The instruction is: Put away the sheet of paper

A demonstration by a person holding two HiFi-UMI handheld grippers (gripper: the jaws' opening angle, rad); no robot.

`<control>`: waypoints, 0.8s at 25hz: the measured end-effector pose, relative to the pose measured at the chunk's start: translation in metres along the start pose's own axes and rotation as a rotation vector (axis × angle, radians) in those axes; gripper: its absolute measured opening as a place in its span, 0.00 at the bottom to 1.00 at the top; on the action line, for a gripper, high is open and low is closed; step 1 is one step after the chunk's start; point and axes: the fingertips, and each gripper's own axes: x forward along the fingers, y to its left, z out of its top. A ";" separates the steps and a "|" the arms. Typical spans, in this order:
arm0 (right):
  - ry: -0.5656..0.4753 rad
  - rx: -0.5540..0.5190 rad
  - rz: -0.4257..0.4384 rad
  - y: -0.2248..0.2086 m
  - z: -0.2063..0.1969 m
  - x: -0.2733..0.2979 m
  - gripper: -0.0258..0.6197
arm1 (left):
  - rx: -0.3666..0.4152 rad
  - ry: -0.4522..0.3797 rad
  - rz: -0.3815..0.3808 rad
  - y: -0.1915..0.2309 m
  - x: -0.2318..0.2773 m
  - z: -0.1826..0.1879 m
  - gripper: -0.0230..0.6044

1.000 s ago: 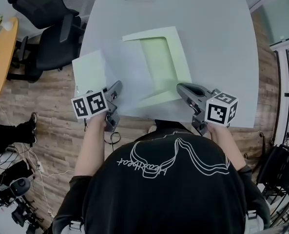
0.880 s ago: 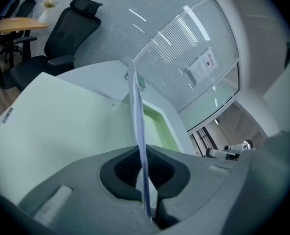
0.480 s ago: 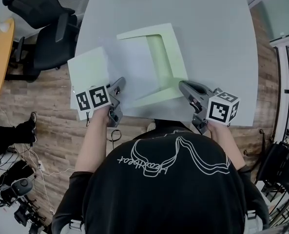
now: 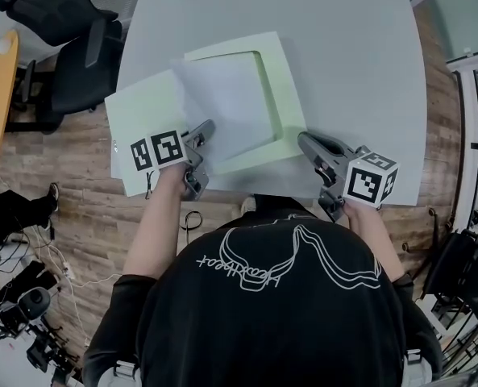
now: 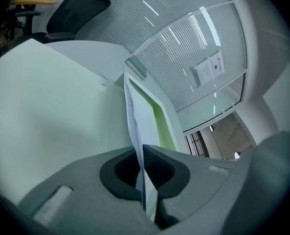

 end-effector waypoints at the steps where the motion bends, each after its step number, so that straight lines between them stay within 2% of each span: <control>1: -0.002 0.004 -0.002 -0.002 -0.001 -0.002 0.05 | -0.007 0.004 -0.003 0.000 0.003 -0.002 0.05; 14: -0.016 0.049 -0.013 -0.012 -0.007 -0.007 0.05 | -0.023 0.069 -0.045 -0.009 0.030 -0.004 0.06; 20: -0.012 0.056 -0.013 -0.016 -0.008 -0.007 0.05 | -0.009 0.098 -0.038 -0.008 0.039 -0.006 0.06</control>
